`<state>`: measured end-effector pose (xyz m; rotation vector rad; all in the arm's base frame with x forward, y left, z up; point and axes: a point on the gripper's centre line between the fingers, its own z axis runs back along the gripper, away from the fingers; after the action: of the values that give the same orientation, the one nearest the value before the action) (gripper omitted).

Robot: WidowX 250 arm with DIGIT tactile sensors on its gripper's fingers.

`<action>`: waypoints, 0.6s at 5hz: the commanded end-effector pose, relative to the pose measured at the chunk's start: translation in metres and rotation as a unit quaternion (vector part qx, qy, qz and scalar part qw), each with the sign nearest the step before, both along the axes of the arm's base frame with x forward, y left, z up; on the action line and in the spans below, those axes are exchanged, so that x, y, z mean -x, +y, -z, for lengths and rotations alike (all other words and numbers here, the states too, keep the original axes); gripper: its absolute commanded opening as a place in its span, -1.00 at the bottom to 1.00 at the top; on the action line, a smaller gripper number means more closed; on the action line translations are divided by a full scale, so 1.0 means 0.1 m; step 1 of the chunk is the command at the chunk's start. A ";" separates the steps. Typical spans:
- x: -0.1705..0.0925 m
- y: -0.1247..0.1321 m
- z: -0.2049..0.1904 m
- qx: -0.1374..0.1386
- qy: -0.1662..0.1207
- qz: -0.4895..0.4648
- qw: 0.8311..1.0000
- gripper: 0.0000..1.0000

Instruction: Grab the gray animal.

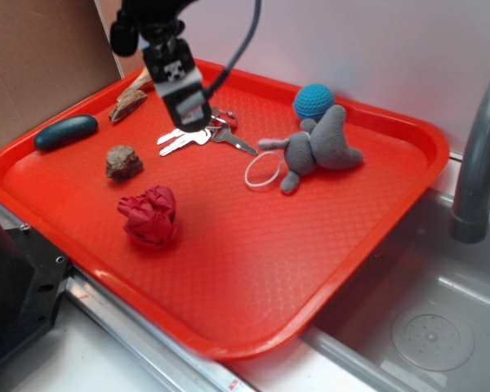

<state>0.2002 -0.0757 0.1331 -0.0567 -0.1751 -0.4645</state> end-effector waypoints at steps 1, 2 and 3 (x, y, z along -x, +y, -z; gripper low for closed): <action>0.01 -0.05 -0.07 0.003 -0.008 0.005 1.000 1.00; 0.01 -0.05 -0.07 0.003 -0.008 0.005 1.000 1.00; -0.40 -0.20 0.21 -0.016 -0.019 0.044 0.999 1.00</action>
<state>0.2362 -0.0868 0.0933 -0.0198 -0.1418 -0.5396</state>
